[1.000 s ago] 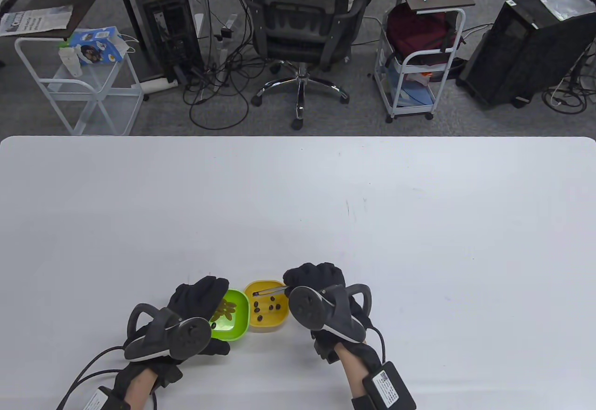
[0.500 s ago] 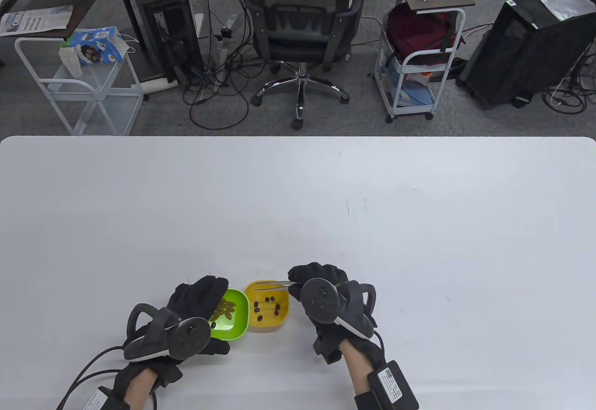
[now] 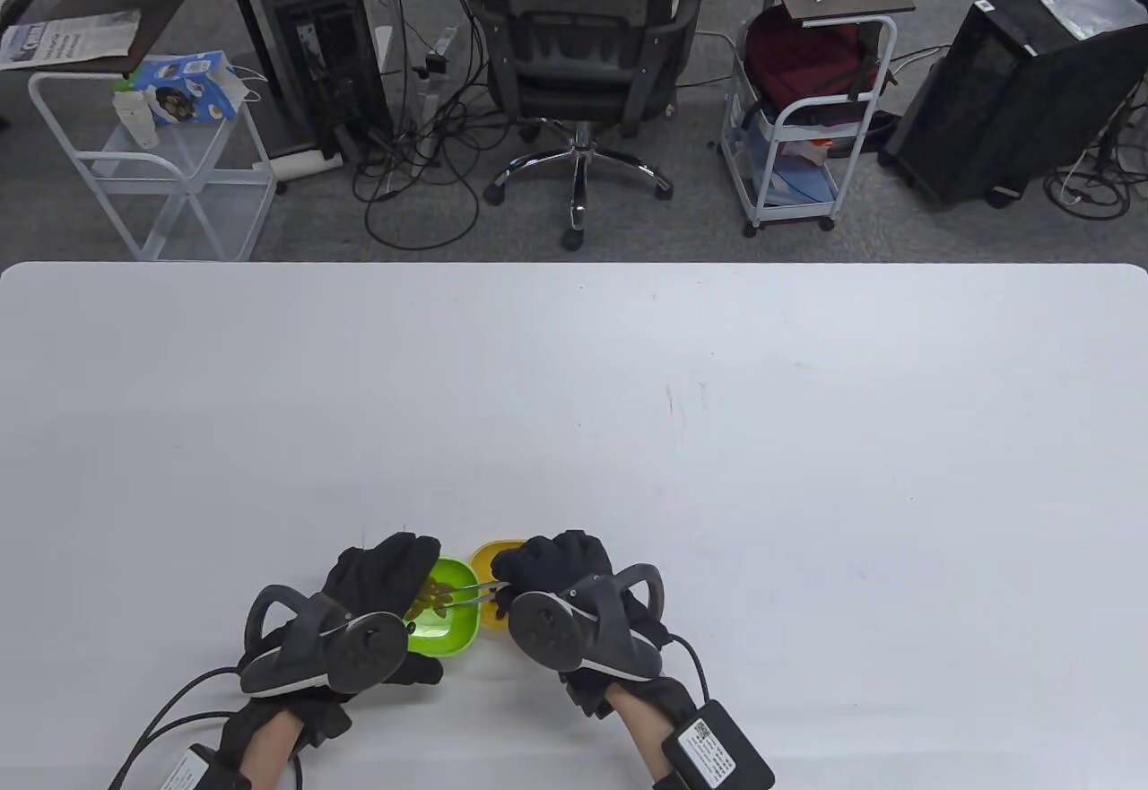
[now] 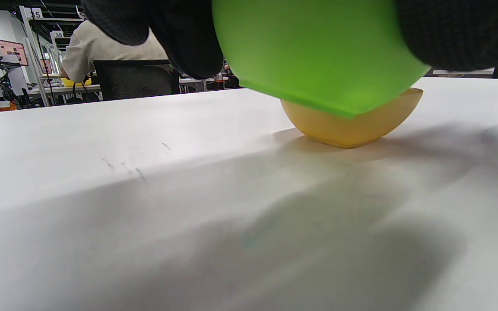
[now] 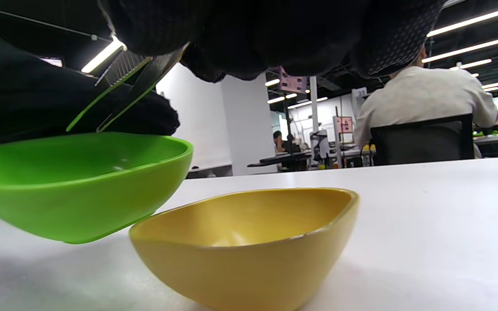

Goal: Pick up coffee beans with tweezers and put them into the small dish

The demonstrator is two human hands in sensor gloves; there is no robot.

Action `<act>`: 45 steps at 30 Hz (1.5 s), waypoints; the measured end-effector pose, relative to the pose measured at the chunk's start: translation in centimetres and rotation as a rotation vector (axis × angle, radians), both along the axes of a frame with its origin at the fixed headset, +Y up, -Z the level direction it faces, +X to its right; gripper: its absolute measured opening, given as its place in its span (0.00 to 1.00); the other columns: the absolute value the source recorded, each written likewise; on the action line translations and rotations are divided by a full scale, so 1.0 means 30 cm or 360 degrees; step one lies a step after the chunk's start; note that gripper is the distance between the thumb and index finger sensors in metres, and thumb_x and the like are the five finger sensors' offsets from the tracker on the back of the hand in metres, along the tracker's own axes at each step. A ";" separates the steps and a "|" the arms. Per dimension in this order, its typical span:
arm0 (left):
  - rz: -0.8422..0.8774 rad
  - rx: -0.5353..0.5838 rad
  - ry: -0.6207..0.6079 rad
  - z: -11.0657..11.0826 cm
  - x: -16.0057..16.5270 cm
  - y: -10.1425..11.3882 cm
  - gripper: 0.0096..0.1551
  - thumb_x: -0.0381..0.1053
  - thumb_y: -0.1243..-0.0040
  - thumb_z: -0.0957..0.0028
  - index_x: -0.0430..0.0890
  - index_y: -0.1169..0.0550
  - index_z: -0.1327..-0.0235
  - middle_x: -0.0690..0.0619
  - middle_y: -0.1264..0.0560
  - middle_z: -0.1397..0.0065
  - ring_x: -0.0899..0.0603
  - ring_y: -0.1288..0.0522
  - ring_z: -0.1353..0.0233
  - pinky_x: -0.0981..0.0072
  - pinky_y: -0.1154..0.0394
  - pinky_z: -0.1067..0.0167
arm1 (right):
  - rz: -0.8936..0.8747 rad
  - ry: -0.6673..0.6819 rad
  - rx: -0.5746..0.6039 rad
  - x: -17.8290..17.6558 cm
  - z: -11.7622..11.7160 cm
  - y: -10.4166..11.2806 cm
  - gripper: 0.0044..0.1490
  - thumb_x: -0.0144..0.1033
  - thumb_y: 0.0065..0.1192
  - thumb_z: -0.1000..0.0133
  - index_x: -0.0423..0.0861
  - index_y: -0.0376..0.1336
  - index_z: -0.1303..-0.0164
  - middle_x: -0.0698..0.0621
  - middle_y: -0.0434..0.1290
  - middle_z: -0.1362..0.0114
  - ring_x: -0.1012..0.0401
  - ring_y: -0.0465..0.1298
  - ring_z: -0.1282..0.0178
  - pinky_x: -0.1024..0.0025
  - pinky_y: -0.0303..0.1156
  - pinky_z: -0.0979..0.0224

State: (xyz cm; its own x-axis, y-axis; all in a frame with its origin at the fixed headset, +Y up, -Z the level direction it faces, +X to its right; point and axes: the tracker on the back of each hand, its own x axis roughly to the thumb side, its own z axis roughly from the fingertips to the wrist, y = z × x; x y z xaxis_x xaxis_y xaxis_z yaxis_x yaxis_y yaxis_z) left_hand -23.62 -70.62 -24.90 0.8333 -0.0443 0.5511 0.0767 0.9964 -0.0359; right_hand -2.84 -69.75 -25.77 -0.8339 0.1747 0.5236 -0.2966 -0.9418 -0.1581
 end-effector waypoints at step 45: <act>-0.0019 -0.0012 -0.0019 -0.002 0.008 -0.006 0.73 0.75 0.39 0.65 0.35 0.42 0.12 0.33 0.37 0.12 0.33 0.25 0.21 0.32 0.32 0.25 | 0.0346 0.0120 0.0115 -0.119 0.031 -0.032 0.26 0.44 0.55 0.51 0.53 0.65 0.42 0.56 0.75 0.48 0.57 0.77 0.53 0.43 0.68 0.22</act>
State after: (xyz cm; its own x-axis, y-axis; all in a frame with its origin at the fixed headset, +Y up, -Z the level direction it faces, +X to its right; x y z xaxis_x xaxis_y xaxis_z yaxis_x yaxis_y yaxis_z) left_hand -23.38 -70.80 -24.94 0.8260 -0.0501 0.5614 0.0894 0.9951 -0.0426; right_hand -6.40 -70.72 -24.84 -0.8057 -0.0448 0.5907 -0.1018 -0.9719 -0.2125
